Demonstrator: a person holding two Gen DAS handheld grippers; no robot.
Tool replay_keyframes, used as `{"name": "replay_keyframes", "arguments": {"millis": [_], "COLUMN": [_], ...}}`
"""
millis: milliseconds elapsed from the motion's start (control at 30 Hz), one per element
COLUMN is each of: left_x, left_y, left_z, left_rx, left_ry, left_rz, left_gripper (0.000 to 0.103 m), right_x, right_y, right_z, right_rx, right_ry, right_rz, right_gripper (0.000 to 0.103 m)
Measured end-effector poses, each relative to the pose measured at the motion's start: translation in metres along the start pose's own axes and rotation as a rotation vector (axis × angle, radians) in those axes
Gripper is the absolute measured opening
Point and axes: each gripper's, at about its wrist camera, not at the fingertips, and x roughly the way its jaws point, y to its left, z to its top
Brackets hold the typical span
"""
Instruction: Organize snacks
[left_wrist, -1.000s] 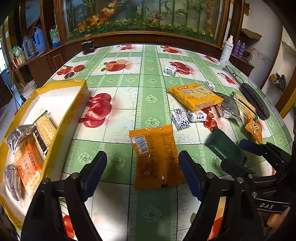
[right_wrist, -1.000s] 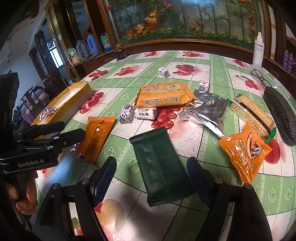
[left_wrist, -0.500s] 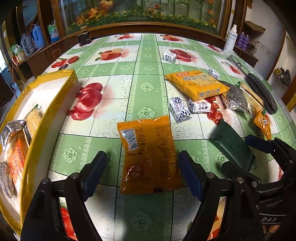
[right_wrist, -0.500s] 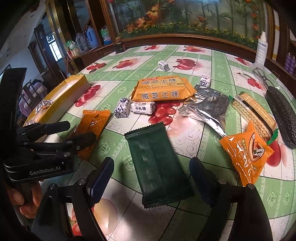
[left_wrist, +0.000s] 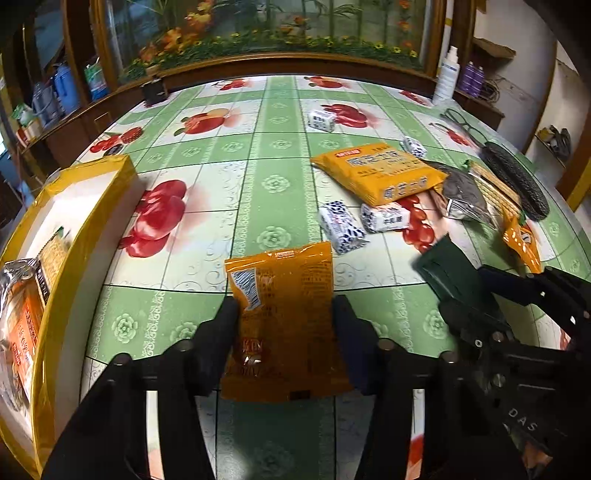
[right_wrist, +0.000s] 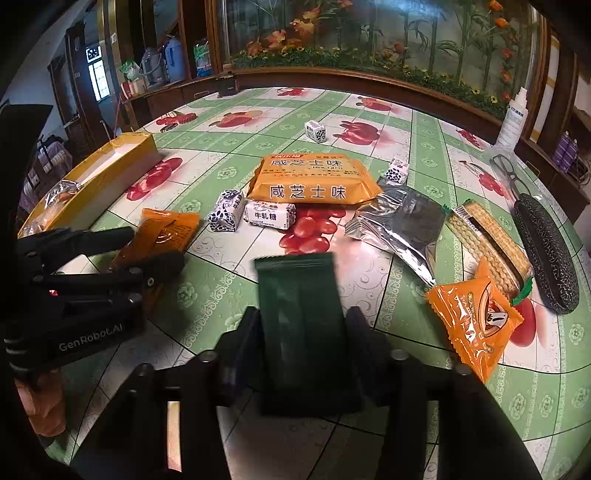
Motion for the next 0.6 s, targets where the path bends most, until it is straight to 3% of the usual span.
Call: {"name": "replay_keyframes", "arguments": {"millis": [133, 333, 600], "left_x": [-0.005, -0.020, -0.053], "left_y": [0.006, 0.022, 0.038], "left_z": [-0.003, -0.011, -0.016], "left_rx": [-0.014, -0.057, -0.080], "left_ry": [-0.002, -0.025, -0.093], "left_rz": [-0.017, -0.013, 0.050], "left_gripper": [0.035, 0.034, 0.034], "right_x": [-0.004, -0.021, -0.046], "right_y": [-0.004, -0.014, -0.005], "right_z": [-0.002, -0.006, -0.001], "right_rx": [0.037, 0.132, 0.194], "right_ry": [-0.013, -0.057, -0.125], "right_rz": [0.014, 0.093, 0.194], "right_gripper": [0.046, 0.046, 0.045]}}
